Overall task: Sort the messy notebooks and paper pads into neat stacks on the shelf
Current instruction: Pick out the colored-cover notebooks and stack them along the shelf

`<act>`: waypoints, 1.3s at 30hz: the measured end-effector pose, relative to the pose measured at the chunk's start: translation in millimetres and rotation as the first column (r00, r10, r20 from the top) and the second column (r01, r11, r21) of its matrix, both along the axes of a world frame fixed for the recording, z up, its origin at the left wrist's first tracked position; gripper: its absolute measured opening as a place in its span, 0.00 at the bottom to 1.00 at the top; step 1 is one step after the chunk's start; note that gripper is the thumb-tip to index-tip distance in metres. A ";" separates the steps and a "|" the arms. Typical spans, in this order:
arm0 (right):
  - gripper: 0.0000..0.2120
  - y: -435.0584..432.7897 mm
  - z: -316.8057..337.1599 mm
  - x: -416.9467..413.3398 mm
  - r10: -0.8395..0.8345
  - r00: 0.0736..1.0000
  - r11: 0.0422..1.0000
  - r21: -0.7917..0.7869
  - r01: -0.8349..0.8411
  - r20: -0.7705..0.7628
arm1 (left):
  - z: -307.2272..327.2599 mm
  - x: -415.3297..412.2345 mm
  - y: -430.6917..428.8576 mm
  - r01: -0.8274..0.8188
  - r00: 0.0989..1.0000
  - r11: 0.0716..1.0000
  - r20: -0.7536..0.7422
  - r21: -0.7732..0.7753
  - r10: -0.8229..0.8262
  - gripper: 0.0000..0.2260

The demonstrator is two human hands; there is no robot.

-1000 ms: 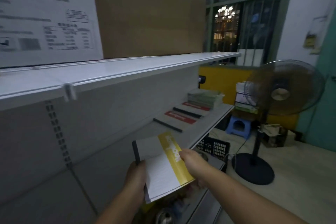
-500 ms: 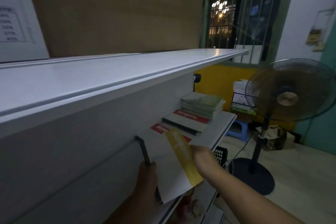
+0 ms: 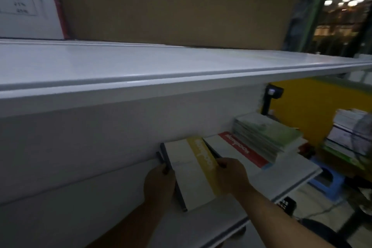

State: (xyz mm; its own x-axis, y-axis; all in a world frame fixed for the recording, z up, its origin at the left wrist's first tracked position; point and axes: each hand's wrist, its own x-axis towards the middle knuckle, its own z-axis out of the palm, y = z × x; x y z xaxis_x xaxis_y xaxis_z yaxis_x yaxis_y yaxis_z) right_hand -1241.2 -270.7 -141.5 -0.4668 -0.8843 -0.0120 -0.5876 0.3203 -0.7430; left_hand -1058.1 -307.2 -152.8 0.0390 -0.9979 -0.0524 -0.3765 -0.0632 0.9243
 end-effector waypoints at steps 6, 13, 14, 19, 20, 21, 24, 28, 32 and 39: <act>0.11 -11.6 -24.9 -3.5 0.111 0.964 0.991 -0.052 -0.127 -0.240 | -17.2 -16.2 -9.8 0.005 0.845 0.994 0.533 -0.110 0.055 0.16; 0.15 -19.7 -33.1 -12.7 0.248 0.909 0.962 -0.029 -0.273 -0.336 | -24.2 -12.3 -9.6 -0.073 0.930 0.991 0.352 -0.114 0.109 0.14; 0.14 -19.4 -32.9 -12.9 0.258 0.909 0.958 -0.039 -0.285 -0.328 | -24.4 -11.4 -9.2 -0.087 0.934 0.990 0.336 -0.109 0.119 0.14; 0.15 -18.8 -37.1 -10.5 0.249 0.898 0.954 -0.066 -0.292 -0.364 | -22.9 -10.1 -10.5 -0.076 0.921 0.988 0.370 -0.138 0.122 0.13; 0.14 -18.1 -38.3 -8.4 0.233 0.894 0.955 -0.082 -0.285 -0.383 | -23.7 -9.4 -10.6 -0.069 0.917 0.987 0.381 -0.146 0.121 0.12; 0.13 -19.4 -42.3 -7.7 0.233 0.882 0.945 -0.120 -0.305 -0.409 | -24.2 -8.6 -10.9 -0.064 0.915 0.986 0.385 -0.155 0.120 0.12; 0.10 -17.8 -42.3 -6.0 0.222 0.848 0.941 -0.123 -0.317 -0.481 | -23.4 -5.3 -11.8 -0.026 0.922 0.994 0.382 -0.111 0.067 0.14; 0.12 -6.3 -26.9 3.2 0.250 0.838 0.947 -0.056 -0.315 -0.485 | -5.5 16.3 1.1 0.193 0.866 0.981 0.467 0.015 -0.178 0.17; 0.18 1.0 5.5 29.0 0.304 0.643 0.952 0.193 -0.239 -0.703 | 17.0 96.8 46.5 0.386 0.551 0.920 0.782 0.069 -0.290 0.25; 0.30 9.6 59.8 243.1 0.624 0.243 0.715 0.417 -0.561 -0.743 | 96.7 356.9 122.6 0.208 0.502 0.932 0.850 -0.296 0.159 0.22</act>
